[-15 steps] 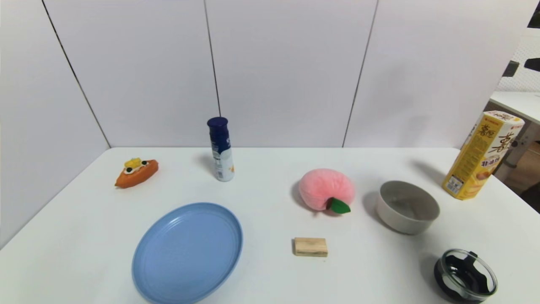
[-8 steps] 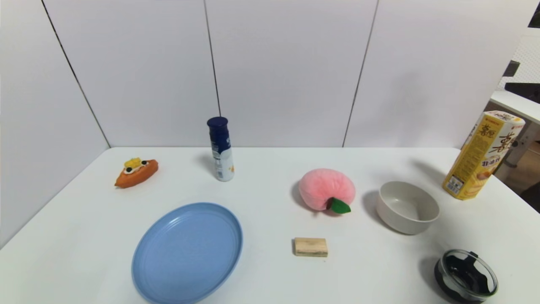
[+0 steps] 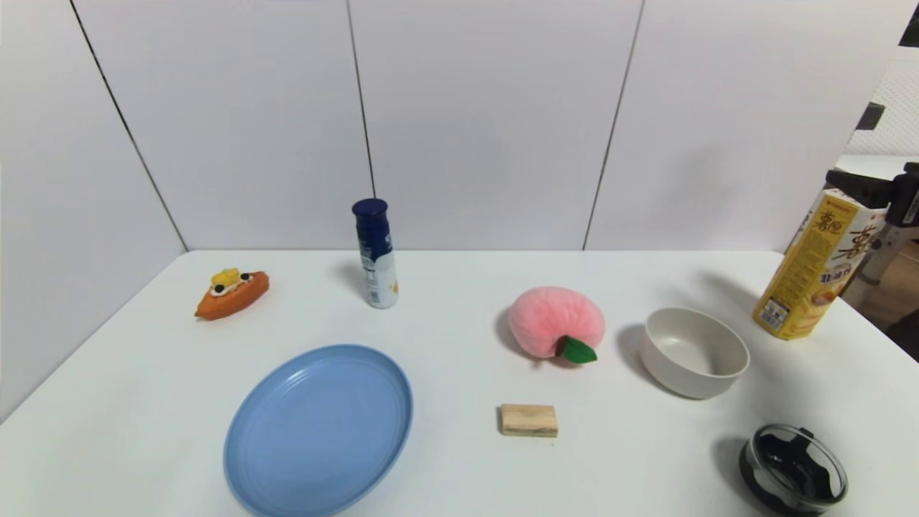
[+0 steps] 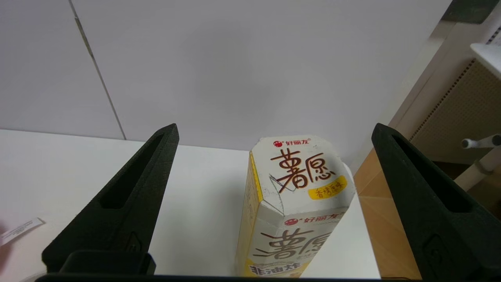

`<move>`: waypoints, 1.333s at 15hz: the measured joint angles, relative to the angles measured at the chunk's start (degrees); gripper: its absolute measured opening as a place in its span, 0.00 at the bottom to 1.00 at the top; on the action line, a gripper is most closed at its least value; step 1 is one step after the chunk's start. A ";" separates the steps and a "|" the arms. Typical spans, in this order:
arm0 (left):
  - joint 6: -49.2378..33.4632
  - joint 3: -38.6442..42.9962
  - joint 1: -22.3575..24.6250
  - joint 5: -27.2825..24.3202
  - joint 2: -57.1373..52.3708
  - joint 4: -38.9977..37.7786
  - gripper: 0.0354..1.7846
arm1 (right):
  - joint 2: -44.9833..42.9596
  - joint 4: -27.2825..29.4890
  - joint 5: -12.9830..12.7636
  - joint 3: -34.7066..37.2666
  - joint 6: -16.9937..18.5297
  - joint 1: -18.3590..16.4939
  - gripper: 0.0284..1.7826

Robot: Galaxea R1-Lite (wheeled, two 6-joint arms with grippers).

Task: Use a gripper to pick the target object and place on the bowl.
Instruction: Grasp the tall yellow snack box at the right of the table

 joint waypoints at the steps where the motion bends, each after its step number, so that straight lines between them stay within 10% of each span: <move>1: 0.00 0.00 0.00 0.02 0.00 -0.02 0.94 | 0.96 -0.33 -0.11 -0.63 0.46 -0.02 0.96; 20: 0.00 0.00 -0.02 0.02 0.00 0.00 0.94 | 13.56 -0.29 4.88 -4.00 1.43 -1.94 0.96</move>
